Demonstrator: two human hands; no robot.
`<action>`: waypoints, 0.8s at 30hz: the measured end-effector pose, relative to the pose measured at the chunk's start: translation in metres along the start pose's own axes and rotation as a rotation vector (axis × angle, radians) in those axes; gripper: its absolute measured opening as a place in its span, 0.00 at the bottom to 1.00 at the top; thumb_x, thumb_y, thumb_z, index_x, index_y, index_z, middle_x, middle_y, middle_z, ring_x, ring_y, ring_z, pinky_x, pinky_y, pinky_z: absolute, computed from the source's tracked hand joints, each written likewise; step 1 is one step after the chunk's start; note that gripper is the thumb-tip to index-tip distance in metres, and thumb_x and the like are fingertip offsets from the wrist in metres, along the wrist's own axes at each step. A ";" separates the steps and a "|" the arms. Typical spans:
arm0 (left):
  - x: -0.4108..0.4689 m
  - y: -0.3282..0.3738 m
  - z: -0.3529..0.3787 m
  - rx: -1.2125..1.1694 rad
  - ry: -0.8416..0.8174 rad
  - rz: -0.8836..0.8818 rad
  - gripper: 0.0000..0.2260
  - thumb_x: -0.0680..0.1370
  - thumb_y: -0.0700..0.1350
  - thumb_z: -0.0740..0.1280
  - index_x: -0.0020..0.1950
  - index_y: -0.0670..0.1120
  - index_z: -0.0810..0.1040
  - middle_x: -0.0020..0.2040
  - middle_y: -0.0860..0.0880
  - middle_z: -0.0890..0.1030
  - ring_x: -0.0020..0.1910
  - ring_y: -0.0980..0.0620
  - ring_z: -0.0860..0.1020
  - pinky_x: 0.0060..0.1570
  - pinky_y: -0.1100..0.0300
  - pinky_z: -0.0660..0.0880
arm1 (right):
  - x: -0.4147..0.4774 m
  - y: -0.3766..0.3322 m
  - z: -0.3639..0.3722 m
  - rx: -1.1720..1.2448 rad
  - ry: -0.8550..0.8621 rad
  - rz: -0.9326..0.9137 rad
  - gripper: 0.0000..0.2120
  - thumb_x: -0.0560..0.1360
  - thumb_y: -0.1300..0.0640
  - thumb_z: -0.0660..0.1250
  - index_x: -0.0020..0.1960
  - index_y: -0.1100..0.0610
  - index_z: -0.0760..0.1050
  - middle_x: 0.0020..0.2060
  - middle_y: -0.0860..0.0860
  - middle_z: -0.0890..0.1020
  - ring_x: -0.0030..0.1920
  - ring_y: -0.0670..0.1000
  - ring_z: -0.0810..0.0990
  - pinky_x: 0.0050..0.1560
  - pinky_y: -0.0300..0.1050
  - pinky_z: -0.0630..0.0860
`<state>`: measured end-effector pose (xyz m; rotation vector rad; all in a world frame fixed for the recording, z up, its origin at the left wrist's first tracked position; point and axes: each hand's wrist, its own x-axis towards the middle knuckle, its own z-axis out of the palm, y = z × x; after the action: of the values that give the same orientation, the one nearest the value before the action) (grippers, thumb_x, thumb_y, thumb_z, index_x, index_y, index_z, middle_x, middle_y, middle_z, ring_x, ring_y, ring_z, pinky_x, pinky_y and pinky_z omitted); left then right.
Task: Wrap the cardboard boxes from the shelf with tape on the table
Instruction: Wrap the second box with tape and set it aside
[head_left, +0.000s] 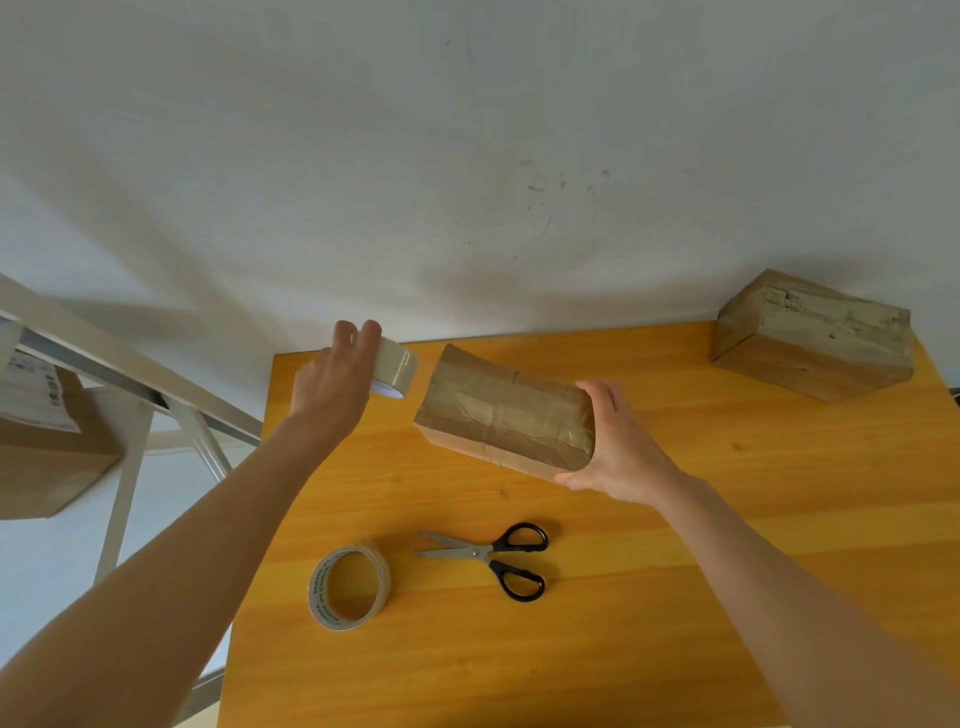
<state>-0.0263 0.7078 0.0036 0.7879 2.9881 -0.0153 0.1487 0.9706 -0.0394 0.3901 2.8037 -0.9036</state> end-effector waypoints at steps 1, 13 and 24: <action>0.001 0.001 0.000 0.019 -0.007 -0.005 0.22 0.72 0.33 0.68 0.63 0.40 0.65 0.57 0.38 0.69 0.40 0.38 0.78 0.29 0.55 0.66 | 0.000 0.000 0.000 -0.001 -0.006 -0.001 0.54 0.58 0.46 0.81 0.73 0.53 0.52 0.66 0.47 0.58 0.63 0.51 0.67 0.63 0.49 0.72; 0.012 0.002 0.015 0.155 -0.068 0.042 0.23 0.73 0.34 0.68 0.64 0.42 0.62 0.57 0.40 0.67 0.42 0.43 0.78 0.28 0.58 0.67 | 0.002 -0.001 -0.008 0.002 -0.036 0.010 0.54 0.59 0.47 0.82 0.74 0.53 0.52 0.66 0.45 0.57 0.62 0.48 0.66 0.61 0.45 0.73; 0.013 -0.002 0.041 0.080 -0.066 0.040 0.24 0.71 0.32 0.69 0.63 0.42 0.63 0.56 0.40 0.68 0.41 0.43 0.78 0.27 0.58 0.68 | 0.001 -0.004 -0.010 0.001 -0.060 0.029 0.53 0.60 0.47 0.81 0.73 0.50 0.51 0.66 0.43 0.56 0.62 0.47 0.66 0.61 0.43 0.72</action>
<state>-0.0369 0.7119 -0.0378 0.8383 2.9252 -0.1572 0.1460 0.9736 -0.0295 0.3961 2.7361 -0.8952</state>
